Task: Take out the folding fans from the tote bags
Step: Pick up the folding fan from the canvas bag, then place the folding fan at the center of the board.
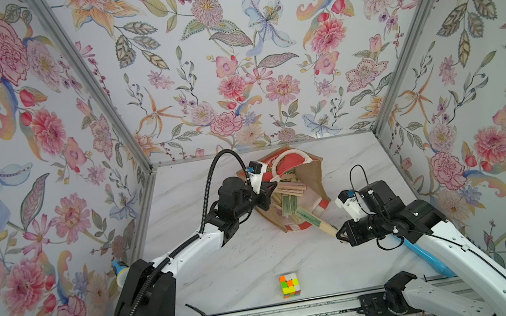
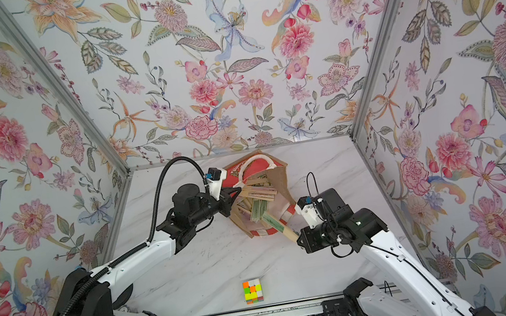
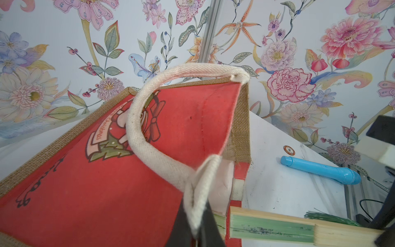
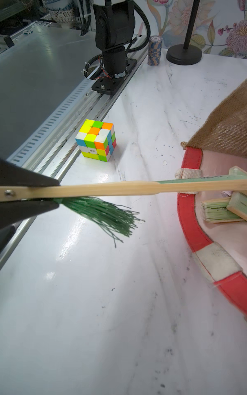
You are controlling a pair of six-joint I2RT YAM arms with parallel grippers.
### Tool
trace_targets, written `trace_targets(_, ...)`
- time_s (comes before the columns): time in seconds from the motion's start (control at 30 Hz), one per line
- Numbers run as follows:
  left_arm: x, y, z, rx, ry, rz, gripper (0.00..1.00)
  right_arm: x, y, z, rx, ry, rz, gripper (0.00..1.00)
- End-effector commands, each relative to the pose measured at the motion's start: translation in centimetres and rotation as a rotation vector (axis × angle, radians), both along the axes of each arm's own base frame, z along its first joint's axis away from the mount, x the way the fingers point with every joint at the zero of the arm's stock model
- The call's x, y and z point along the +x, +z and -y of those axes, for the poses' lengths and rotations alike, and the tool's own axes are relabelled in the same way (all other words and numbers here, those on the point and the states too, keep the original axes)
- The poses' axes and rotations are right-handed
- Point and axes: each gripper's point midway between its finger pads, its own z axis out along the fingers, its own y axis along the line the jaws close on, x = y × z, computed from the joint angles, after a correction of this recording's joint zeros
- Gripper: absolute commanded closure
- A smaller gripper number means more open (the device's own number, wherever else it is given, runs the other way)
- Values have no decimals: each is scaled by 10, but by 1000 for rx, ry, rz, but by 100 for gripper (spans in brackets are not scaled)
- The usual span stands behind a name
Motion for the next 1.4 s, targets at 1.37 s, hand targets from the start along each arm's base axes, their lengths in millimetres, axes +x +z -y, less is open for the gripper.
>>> trace_targets(1.37, -2, 15, -5, -52, -34, -3, 100, 285, -94, 184, -5, -690, -15, 100)
